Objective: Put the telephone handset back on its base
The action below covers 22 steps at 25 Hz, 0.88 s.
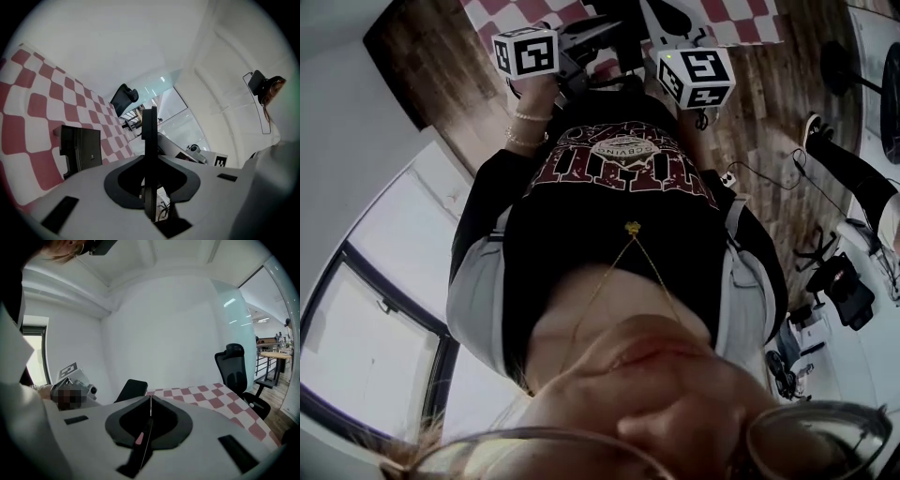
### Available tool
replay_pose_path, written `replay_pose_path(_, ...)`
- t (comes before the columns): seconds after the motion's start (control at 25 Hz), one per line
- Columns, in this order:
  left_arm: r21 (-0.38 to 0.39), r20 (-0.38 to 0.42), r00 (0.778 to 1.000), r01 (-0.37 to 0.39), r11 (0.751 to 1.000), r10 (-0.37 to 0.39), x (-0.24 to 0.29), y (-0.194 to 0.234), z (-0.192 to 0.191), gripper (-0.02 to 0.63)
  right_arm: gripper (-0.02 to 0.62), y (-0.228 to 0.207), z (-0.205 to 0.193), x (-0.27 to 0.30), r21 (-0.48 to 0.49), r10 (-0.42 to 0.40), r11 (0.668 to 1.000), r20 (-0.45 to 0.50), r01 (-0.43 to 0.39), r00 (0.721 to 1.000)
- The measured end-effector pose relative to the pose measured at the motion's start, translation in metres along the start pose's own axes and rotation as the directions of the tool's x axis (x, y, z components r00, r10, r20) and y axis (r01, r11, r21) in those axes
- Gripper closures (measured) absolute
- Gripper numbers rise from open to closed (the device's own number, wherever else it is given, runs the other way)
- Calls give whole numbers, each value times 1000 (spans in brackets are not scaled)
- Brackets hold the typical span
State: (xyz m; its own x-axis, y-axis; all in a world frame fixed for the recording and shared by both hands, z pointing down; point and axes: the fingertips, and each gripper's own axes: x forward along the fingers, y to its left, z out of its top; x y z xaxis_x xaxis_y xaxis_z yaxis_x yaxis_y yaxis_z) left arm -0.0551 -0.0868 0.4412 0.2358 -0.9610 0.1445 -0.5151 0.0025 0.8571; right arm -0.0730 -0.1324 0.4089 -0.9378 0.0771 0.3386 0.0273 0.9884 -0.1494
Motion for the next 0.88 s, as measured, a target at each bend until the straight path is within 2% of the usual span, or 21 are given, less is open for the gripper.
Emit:
replay_pose_path(0.4,-1,89,991,-103,995,103,0,18,1,525,574,-12,0,13,-50,132,990,-16,-133,991)
replay_pose_path(0.88,-51,130,976,-172,984,177,-8,49,-5,525,574,-14,-1,32,-76,235,968,-47,-238,971)
